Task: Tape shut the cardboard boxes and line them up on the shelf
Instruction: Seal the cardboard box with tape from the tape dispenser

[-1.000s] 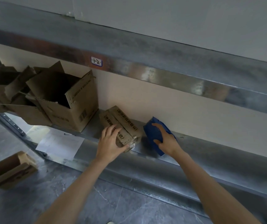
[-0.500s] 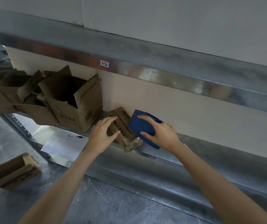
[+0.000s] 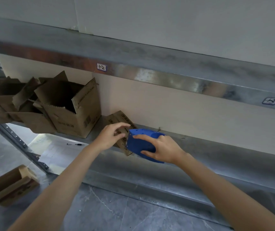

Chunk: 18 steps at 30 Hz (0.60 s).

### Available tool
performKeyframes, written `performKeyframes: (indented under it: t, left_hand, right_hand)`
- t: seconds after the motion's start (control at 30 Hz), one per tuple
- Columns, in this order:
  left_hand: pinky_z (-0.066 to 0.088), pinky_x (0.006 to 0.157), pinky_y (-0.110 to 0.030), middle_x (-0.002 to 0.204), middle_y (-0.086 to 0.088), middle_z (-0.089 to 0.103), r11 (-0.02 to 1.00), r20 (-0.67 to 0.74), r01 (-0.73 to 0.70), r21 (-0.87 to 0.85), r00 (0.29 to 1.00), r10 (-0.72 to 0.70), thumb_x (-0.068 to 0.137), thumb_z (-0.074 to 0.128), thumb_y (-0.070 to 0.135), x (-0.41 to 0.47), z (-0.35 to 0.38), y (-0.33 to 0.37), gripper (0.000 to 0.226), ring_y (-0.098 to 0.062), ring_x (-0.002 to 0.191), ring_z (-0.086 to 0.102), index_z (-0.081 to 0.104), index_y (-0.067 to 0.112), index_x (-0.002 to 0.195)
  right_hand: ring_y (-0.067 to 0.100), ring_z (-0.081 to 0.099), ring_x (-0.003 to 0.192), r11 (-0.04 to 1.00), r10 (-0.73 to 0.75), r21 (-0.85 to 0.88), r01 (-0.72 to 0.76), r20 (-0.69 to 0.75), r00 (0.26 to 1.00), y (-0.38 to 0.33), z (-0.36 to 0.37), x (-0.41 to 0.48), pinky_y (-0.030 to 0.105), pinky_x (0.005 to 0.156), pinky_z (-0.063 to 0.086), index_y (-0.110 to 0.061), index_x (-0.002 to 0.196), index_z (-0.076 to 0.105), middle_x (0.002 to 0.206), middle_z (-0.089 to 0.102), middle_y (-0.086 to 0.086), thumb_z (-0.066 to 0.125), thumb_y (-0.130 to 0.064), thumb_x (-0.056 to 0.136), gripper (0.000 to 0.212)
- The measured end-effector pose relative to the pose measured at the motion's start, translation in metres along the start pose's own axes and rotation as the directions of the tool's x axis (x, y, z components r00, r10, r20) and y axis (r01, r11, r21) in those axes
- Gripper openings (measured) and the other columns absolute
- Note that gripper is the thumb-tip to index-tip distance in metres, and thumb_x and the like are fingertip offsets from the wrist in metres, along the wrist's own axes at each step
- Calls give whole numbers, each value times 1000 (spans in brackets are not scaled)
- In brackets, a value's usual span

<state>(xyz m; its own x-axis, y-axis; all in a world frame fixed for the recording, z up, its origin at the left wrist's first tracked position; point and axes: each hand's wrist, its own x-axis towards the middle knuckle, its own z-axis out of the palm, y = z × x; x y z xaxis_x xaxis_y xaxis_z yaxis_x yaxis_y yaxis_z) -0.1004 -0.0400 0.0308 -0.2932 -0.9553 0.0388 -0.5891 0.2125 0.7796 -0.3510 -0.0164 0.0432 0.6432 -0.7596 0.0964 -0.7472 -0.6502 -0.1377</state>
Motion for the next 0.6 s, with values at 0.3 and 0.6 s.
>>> performKeyframes:
  t: [0.3,0.6]
  left_hand:
    - [47,104,-41,119,5,66,995,69,5,-96,998,2,95,53,-6,-4,4,12,37,-7,115,59,65,16,122]
    - [50,98,-32,113,-3,67,985,65,38,-170,997,-27,95,58,-2,4,7,12,35,-15,109,61,63,15,125]
  right_hand:
    - [16,66,81,997,-58,48,61,-71,996,-6,-9,-13,28,63,53,-41,148,32,125,64,-5,58,-44,93,62]
    - [21,64,75,998,-60,28,62,-62,996,-9,-19,-16,37,62,53,-40,146,36,107,70,-5,58,-42,93,58]
